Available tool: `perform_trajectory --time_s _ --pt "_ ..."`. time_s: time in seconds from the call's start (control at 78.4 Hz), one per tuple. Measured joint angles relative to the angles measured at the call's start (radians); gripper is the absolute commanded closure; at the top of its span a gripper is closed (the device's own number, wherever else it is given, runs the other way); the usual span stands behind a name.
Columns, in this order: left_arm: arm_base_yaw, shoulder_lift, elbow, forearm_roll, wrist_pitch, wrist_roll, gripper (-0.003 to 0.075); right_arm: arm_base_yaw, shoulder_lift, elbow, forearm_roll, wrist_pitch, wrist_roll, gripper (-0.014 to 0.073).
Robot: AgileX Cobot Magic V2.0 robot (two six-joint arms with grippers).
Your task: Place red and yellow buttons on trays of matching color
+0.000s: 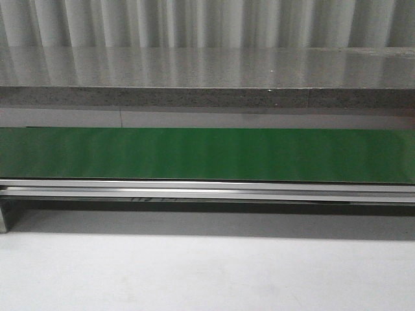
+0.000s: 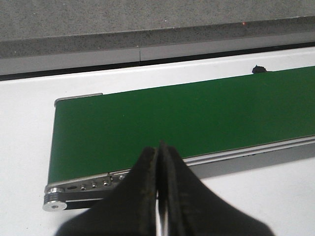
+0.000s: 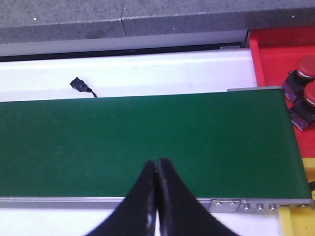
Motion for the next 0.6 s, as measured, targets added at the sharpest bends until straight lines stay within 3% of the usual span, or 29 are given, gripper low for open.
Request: perform_trajectory --time_s 0.268,0.599 --pt "0.000 0.000 0.000 0.000 0.000 0.000 0.0741 -0.005 -0.167 0.119 -0.123 -0.060 -0.008 0.0659" --pt "0.000 0.000 0.000 0.000 0.000 0.000 0.0741 -0.005 -0.349 0.202 -0.135 -0.076 -0.010 0.0659"
